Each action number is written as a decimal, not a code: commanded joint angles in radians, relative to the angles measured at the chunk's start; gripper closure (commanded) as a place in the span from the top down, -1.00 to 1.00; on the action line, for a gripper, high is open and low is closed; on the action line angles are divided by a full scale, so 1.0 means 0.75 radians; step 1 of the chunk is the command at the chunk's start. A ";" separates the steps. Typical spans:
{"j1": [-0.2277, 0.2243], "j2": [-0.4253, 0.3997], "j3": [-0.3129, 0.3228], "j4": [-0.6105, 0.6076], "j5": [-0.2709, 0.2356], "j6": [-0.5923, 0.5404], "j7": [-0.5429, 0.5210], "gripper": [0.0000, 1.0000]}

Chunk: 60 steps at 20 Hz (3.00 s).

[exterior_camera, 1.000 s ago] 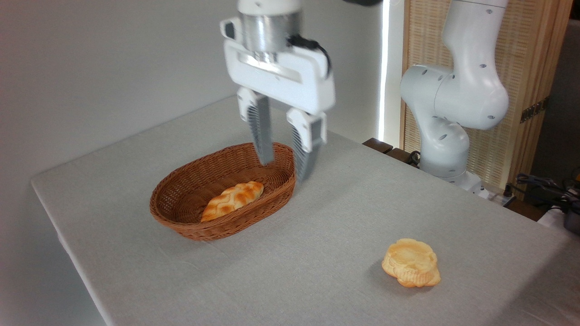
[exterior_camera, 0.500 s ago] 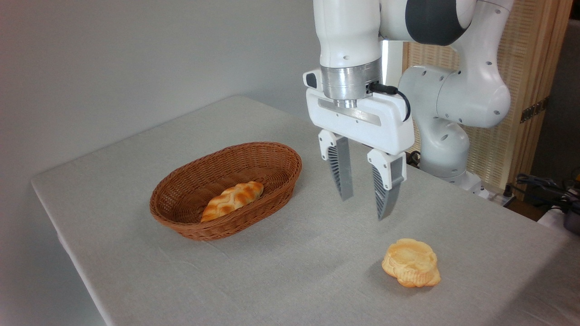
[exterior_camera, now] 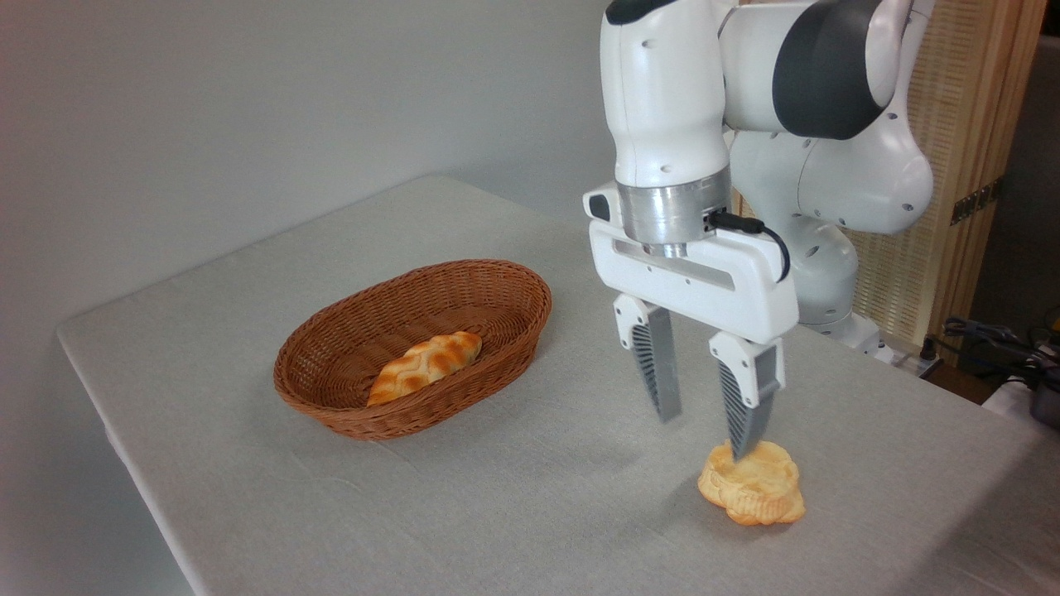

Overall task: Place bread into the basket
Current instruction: 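Move the open gripper over the round golden bun and lower it, then close the gripper fingers around the round golden bun, then lift the bun and carry it over the wicker basket, then lower the bun into the basket beside the braided loaf and release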

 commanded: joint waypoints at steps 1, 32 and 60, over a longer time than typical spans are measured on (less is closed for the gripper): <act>-0.057 0.009 0.091 -0.004 0.108 0.029 0.011 1.00; -0.370 0.103 0.145 0.413 -0.128 -0.355 -0.038 -0.50; -0.249 0.457 -0.608 0.739 -0.381 -0.532 -0.744 1.00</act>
